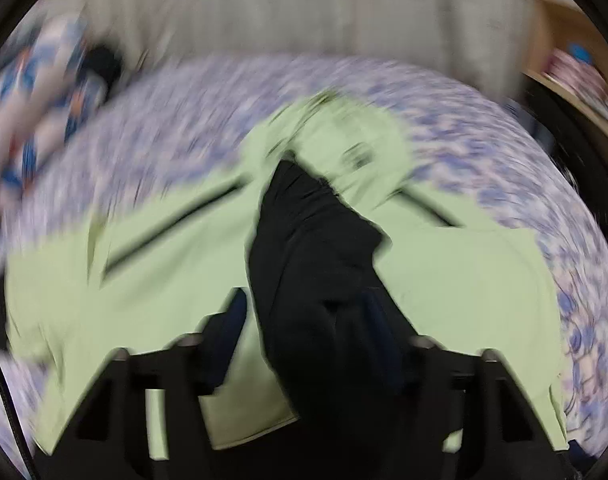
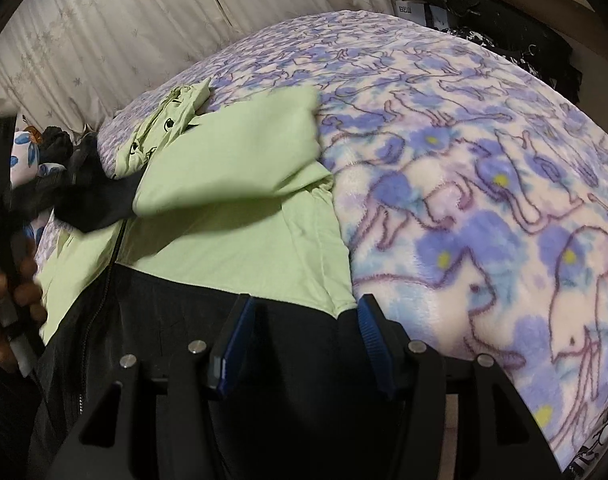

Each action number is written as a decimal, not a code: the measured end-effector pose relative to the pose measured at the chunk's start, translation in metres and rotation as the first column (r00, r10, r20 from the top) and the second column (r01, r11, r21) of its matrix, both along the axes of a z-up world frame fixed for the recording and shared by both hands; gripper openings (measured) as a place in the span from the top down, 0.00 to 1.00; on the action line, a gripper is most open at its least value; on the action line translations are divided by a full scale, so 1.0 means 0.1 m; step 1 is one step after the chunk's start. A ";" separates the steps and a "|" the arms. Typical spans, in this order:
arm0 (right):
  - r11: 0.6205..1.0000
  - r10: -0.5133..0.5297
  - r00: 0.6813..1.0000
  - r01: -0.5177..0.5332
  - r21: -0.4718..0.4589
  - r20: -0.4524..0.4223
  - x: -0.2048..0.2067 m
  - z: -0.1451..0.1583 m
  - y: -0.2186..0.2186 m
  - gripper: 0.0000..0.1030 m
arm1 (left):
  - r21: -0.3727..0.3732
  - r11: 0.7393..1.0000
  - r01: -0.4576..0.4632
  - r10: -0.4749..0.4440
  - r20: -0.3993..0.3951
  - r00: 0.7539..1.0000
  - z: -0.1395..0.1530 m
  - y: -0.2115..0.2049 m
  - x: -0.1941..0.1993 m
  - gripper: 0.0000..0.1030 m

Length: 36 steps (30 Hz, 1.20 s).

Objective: Fold large clothes

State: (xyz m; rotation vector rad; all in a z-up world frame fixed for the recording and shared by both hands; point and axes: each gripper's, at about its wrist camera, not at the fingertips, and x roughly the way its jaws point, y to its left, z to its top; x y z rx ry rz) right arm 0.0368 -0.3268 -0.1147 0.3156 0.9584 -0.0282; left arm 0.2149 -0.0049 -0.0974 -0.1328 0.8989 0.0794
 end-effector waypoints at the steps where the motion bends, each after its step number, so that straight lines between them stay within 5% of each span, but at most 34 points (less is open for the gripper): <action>1: 1.000 -0.001 1.000 0.001 -0.003 -0.001 0.00 0.01 0.01 0.46 | -0.023 0.999 -0.031 0.031 -0.027 0.999 -0.09 0.17 -0.01 0.41; 5: 1.000 -0.009 1.000 0.010 -0.014 0.004 0.02 0.06 0.01 0.46 | -0.144 0.985 -0.096 0.082 -0.103 0.991 -0.39 0.69 -0.14 0.41; 10: 0.999 -0.028 0.999 0.028 -0.020 0.037 0.05 0.20 -0.02 0.46 | -0.248 0.967 -0.051 0.019 -0.129 0.991 -0.51 0.92 -0.14 0.38; 17: 1.000 0.001 0.998 -0.002 0.008 0.058 0.49 0.42 -0.04 0.44 | -0.262 0.964 0.036 -0.083 -0.170 0.982 -0.64 0.88 0.23 0.38; 21: 1.000 0.018 0.998 -0.018 -0.008 0.053 1.10 0.47 -0.10 0.43 | -0.220 0.971 0.089 -0.127 -0.166 0.978 -0.64 0.80 0.44 0.38; 23: 1.000 0.022 0.999 -0.022 -0.003 0.031 1.41 0.41 -0.15 0.43 | -0.203 0.973 0.109 -0.143 -0.161 0.977 -0.63 0.77 0.52 0.51; 25: 1.000 0.016 1.000 -0.016 0.010 -0.012 1.74 0.29 -0.23 0.43 | -0.171 0.977 0.129 -0.158 -0.168 0.973 -0.63 0.72 0.63 0.79; 30: 0.999 0.018 0.989 -0.010 0.052 -0.144 2.37 -0.17 -0.34 0.44 | -0.070 0.981 0.181 -0.189 -0.128 0.974 -0.49 0.55 0.80 0.90; 31: 0.997 0.033 0.988 -0.022 0.071 -0.153 2.41 -0.22 -0.35 0.57 | -0.049 0.981 0.188 -0.193 -0.109 0.975 -0.44 0.53 0.82 0.91; 32: 0.997 0.052 0.986 -0.042 0.067 -0.156 2.47 -0.25 -0.32 0.93 | -0.033 0.980 0.194 -0.196 -0.091 0.976 -0.40 0.51 0.85 0.91; 36: 1.000 0.000 0.999 0.000 -0.012 -0.051 2.45 -0.12 -0.29 0.98 | -0.028 0.985 0.172 -0.172 -0.001 0.985 -0.25 0.50 0.96 0.91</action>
